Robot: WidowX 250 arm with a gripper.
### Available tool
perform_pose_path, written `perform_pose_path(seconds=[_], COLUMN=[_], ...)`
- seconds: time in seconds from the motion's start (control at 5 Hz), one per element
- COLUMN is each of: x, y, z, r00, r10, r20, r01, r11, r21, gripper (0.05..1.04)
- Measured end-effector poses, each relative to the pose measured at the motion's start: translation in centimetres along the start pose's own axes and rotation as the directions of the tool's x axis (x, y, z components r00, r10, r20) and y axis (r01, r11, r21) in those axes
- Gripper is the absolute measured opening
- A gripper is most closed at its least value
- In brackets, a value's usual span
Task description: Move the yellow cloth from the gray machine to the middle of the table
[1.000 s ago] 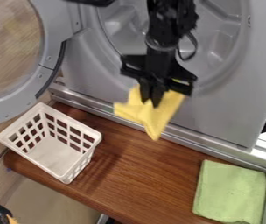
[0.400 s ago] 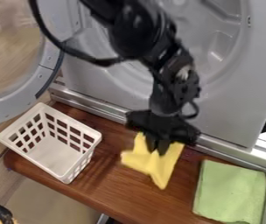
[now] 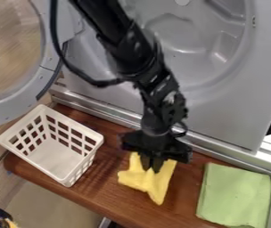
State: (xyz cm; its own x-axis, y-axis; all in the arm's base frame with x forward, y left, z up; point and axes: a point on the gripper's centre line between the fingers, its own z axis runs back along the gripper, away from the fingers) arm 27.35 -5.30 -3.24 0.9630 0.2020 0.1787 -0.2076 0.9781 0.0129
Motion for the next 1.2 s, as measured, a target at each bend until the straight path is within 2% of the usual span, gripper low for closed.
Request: perform_pose_path(seconds=[0.2,0.4,0.6,0.8,1.0,1.2], x=[-0.7,-0.5,-0.3,-0.3,0.7,0.9], y=[-0.1,0.5,0.2,0.1,-0.4,-0.4], z=[-1.4,-2.0,-1.8,-1.4,0.4,1.5], r00=[0.998,0.999,0.998,0.995,0.997,0.997], r10=[-0.034,-0.015,-0.037,-0.07,-0.075,-0.076], r20=[-0.054,-0.04,-0.044,-0.076,-0.027,-0.017], r01=[0.034,0.015,0.037,0.065,0.072,0.074], r11=[0.999,1.0,0.999,0.996,0.993,0.993], r21=[-0.007,-0.002,0.01,-0.064,-0.088,-0.092], gripper=[0.106,0.249,0.525,0.834,1.014,1.01])
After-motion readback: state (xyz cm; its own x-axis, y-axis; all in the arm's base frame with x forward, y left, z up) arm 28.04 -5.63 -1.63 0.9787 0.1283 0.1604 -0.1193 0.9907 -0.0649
